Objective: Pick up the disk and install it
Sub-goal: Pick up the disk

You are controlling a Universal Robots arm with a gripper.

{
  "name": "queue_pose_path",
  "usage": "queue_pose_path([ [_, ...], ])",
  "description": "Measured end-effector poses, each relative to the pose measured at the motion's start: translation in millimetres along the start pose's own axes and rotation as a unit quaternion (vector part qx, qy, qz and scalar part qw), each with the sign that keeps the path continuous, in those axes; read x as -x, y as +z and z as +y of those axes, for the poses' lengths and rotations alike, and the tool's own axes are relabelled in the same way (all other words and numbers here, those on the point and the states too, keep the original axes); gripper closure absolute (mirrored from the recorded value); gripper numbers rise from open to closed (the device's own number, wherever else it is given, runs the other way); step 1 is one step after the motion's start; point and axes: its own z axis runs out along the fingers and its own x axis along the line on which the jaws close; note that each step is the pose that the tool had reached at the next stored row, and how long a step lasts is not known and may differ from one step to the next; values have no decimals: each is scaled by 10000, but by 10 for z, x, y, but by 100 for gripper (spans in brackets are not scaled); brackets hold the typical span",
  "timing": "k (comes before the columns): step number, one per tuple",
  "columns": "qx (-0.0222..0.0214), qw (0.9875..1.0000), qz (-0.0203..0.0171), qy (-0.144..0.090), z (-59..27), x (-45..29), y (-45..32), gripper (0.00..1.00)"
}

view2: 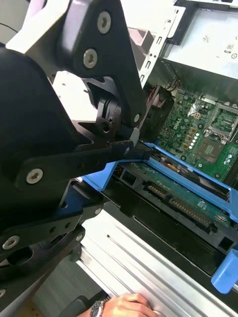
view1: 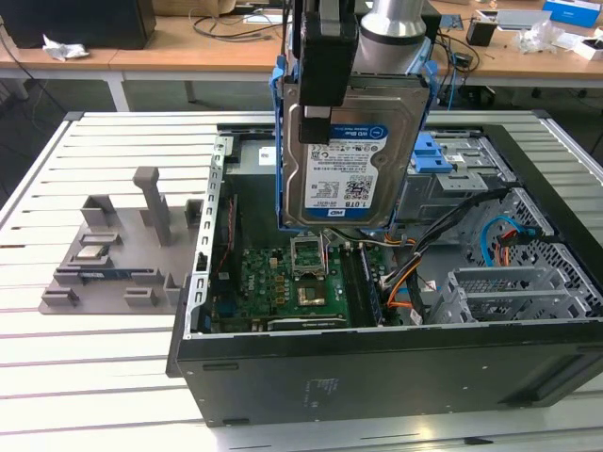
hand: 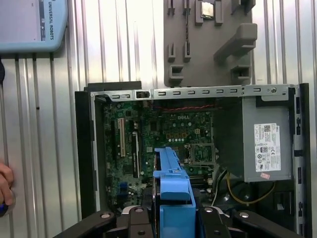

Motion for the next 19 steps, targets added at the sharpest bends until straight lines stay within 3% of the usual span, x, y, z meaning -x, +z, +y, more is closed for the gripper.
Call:
queue_pose_path([
  [10, 0, 10000, 0, 0, -9, -58, 2, 63],
  [19, 0, 10000, 0, 0, -27, -216, 6, 63],
])
